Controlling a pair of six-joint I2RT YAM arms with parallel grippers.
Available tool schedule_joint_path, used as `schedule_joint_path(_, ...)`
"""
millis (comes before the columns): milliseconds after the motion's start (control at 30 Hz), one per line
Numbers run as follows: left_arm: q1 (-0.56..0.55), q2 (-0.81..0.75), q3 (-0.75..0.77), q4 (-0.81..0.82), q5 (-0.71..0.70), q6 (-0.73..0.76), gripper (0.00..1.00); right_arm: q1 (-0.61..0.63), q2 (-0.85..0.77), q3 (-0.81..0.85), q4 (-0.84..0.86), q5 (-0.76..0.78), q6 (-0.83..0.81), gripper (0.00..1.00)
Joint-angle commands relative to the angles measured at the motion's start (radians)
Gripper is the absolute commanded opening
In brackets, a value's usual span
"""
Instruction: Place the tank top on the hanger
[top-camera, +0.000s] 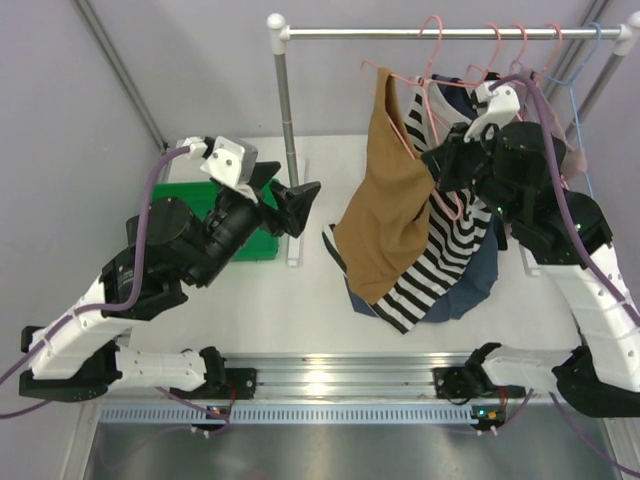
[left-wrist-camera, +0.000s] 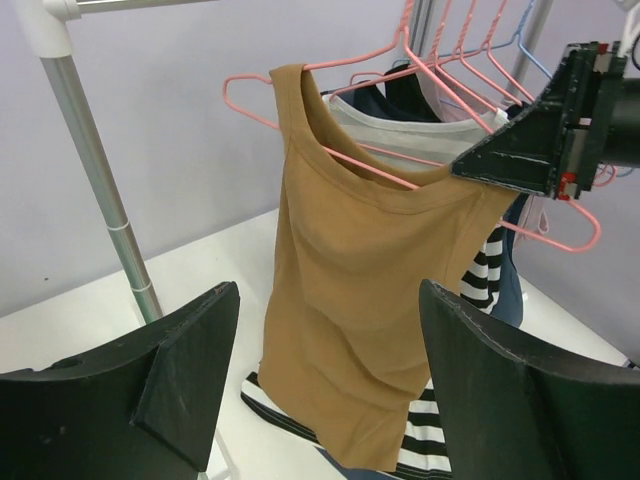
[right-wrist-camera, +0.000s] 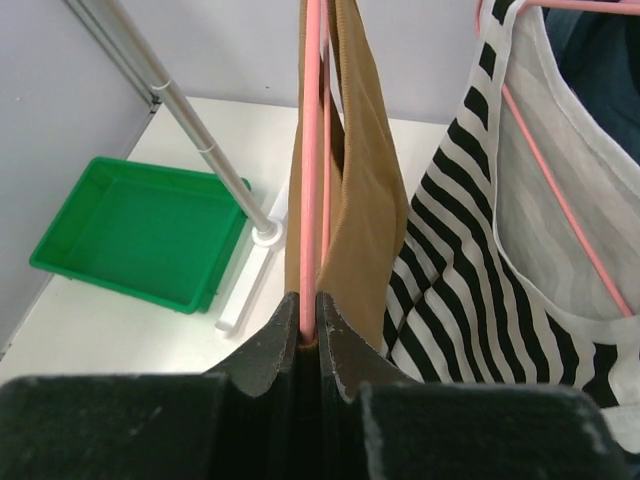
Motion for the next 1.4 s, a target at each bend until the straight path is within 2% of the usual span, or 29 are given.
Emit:
schedule_joint_path(0,-0.003,-0.017,-0.012,0.046,0.007,-0.022,0.77,-0.074,0.032,0.080,0.082,-0.136,0.017,0.00)
schedule_joint_path(133,-0.003,-0.033,-0.033,0.050,0.002,-0.023,0.77,-0.159,0.071,0.098,0.109,-0.207,0.026,0.00)
schedule_joint_path(400,-0.003,-0.036,-0.042,0.037,-0.004,-0.028,0.77,-0.252,0.117,0.103,0.162,-0.308,0.046,0.00)
schedule_joint_path(700,-0.003,-0.016,-0.042,0.032,-0.004,-0.025,0.77,-0.273,0.149,0.098,0.175,-0.328,0.051,0.00)
schedule_joint_path(1167,-0.003,-0.022,-0.102,0.038,-0.025,-0.045,0.77,-0.282,0.092,-0.035,0.201,-0.325,0.062,0.01)
schedule_joint_path(1300,-0.001,-0.034,-0.133,0.047,-0.031,-0.049,0.77,-0.282,0.085,-0.043,0.195,-0.324,0.062,0.13)
schedule_joint_path(1333,-0.003,-0.036,-0.138,0.047,-0.034,-0.051,0.77,-0.282,0.080,-0.047,0.195,-0.321,0.062,0.23)
schedule_joint_path(1367,-0.001,-0.040,-0.141,0.049,-0.036,-0.052,0.77,-0.282,0.074,-0.048,0.188,-0.318,0.062,0.27)
